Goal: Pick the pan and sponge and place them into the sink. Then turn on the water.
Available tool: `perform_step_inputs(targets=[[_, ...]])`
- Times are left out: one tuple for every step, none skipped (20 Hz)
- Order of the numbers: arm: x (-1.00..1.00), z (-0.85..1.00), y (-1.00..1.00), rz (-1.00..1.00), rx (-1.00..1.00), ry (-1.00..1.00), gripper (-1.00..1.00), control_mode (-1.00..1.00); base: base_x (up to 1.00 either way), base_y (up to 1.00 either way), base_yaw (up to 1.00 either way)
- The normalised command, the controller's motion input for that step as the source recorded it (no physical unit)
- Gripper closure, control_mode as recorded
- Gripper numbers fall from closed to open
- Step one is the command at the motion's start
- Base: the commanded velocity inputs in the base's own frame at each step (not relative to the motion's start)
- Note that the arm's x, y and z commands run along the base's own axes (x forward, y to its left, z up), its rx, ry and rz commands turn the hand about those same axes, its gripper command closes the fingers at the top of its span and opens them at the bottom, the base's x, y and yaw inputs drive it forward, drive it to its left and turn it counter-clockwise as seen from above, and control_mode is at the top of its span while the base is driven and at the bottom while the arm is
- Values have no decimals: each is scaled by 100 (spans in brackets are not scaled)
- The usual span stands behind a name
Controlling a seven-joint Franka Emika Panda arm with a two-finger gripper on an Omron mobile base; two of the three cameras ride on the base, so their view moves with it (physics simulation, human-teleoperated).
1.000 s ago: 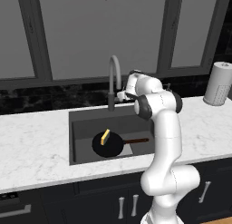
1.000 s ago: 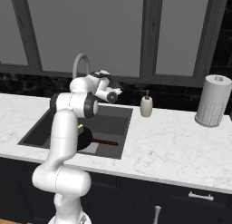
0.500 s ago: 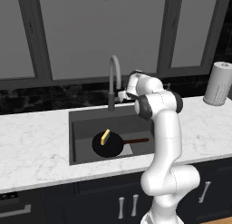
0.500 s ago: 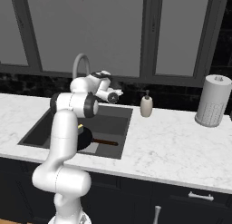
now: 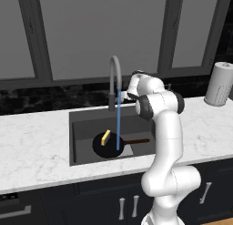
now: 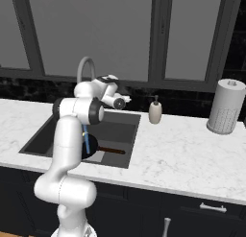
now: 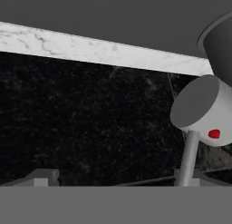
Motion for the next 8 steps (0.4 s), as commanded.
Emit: perform_step_inputs(targets=[[-18,40,-100,0,4,5,-100,-100,0,0,0],[-23,41,-100,0,4,4,-100,-100,0,0,0],[-31,48,-88,0,4,3,-100,-100,0,0,0],[-39,51,-84,0,3,3,-100,-100,0,0,0],[-44,53,-84,0,3,4,-100,-100,0,0,0],[-51,53,-86,0,2,1,-100,-100,0,0,0],[-56,51,-91,0,3,0,-100,-100,0,0,0],[-60,49,-96,0,3,0,-100,-100,0,0,0]])
